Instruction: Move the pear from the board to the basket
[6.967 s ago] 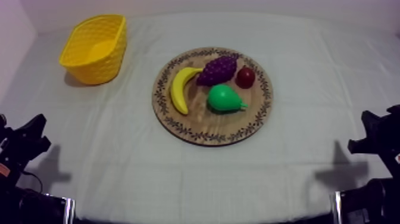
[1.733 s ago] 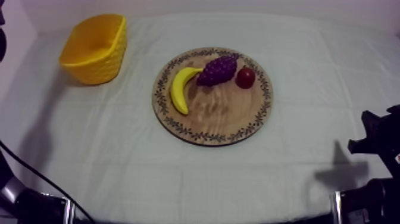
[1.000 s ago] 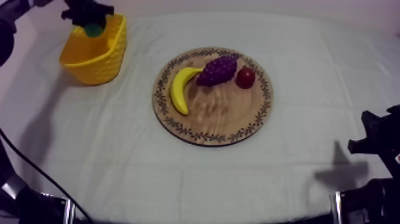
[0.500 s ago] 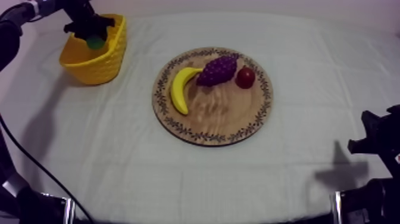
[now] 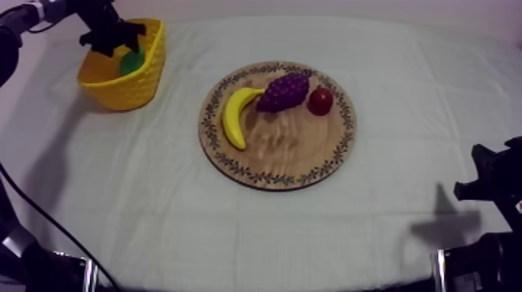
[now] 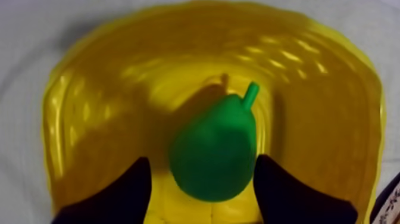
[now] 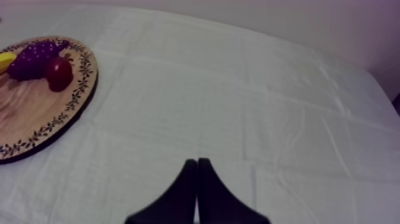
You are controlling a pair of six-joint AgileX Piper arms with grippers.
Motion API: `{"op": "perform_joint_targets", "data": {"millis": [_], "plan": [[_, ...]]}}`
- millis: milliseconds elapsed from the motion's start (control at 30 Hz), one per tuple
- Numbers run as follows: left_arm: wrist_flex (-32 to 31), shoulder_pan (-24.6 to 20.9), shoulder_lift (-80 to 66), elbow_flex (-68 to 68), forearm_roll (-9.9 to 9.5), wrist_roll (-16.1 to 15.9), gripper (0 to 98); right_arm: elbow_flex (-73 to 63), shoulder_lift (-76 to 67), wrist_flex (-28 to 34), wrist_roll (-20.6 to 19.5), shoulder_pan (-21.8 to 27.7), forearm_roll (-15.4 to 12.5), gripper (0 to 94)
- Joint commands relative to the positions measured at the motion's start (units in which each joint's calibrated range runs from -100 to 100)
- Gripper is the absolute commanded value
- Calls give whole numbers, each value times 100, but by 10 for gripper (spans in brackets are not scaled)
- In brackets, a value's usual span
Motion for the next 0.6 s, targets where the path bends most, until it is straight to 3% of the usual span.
{"op": "perform_joint_targets", "data": {"millis": [0,233,367,567], "plan": [[-127,-21,-100,216,16,-28,593,3,1,-4,-1,0,-1,3],[-781,-202,-1015,1552,110,-143,143,3,1,-4,-1,0,-1,3],[-1237,-347,-1954,2689,206,-194,59,3,1,-4,-1,0,-1,3],[-1857,-554,-3760,4499,393,-298,31,3,1,-4,-1,0,-1,3]]}}
